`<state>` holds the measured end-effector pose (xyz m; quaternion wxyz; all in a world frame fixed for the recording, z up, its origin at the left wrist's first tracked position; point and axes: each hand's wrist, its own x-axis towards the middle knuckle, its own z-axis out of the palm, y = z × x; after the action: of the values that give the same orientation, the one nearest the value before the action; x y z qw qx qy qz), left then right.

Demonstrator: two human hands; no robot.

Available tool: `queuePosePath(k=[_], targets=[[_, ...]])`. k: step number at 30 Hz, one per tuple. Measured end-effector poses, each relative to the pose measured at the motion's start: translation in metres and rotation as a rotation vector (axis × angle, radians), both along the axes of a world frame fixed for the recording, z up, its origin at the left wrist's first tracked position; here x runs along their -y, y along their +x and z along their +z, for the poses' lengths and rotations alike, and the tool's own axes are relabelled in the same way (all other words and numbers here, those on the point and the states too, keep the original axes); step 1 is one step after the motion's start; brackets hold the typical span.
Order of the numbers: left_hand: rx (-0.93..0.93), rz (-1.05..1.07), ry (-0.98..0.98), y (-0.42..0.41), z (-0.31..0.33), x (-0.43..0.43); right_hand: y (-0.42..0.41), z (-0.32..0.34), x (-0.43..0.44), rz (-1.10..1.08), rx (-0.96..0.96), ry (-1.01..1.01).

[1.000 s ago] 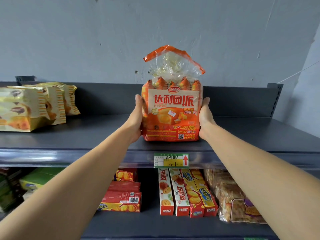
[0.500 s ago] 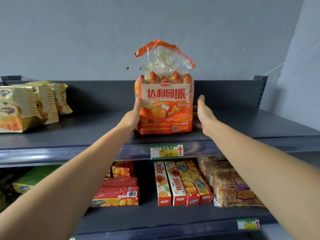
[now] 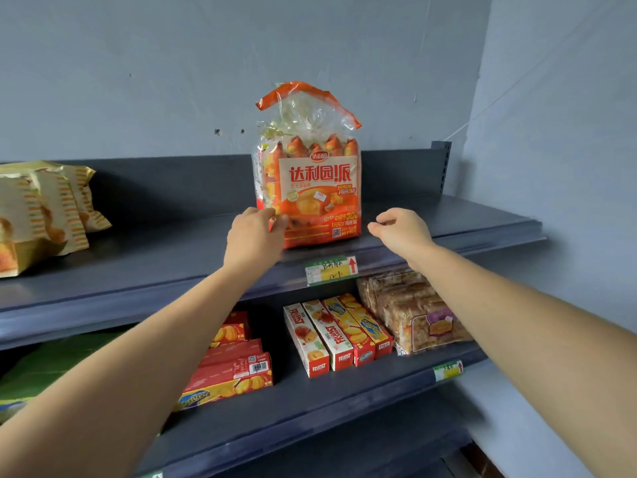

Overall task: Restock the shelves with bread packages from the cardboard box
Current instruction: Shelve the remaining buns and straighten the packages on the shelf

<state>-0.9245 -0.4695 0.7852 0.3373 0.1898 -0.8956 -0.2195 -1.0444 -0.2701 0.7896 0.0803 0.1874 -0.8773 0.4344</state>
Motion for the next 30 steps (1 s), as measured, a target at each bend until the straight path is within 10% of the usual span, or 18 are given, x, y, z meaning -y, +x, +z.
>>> queuePosePath(k=[10,30], targets=[[0.033,-0.201,-0.409,0.038,-0.033,-0.043,0.055,-0.043,-0.046,-0.076,-0.108,0.300],[0.409,-0.354,-0.493,0.068,-0.119,-0.141,0.133,-0.122,-0.154,-0.143,-0.090,0.603]])
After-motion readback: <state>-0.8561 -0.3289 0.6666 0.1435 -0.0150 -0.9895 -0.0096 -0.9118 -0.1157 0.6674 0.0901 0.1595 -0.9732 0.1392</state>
